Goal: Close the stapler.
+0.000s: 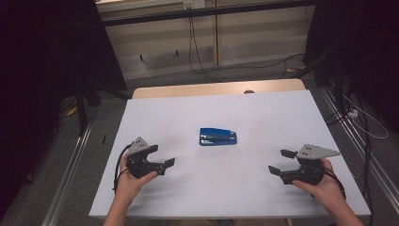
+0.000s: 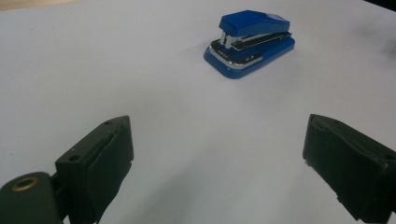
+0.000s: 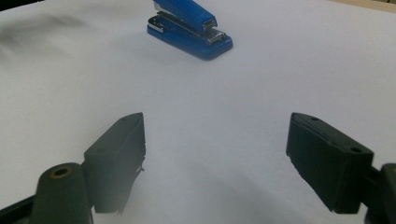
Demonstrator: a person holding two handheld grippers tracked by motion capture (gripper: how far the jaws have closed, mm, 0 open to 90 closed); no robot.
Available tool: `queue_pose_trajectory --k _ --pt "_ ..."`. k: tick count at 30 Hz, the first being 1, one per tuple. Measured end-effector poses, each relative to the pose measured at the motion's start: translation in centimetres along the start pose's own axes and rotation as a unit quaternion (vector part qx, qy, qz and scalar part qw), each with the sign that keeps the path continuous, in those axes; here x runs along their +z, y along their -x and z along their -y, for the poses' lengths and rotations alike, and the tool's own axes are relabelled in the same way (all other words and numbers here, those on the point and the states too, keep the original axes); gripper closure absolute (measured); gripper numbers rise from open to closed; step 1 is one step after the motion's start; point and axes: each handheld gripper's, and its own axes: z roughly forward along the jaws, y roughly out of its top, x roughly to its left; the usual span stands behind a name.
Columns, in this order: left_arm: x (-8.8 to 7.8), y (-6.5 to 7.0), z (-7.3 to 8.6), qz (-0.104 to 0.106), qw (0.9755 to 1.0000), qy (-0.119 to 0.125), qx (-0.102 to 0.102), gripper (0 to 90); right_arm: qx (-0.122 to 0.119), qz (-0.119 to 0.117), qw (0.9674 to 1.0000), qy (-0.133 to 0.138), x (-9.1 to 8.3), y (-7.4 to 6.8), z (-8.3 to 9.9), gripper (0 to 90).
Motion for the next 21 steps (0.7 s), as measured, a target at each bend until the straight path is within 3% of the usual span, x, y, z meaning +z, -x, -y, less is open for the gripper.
queue_pose_trajectory --k 21 --pt "-2.1 -1.0 1.6 -0.015 0.9999 0.000 -0.003 8.4 -0.009 0.002 0.9999 0.003 -1.0 -0.2 0.4 20.3"
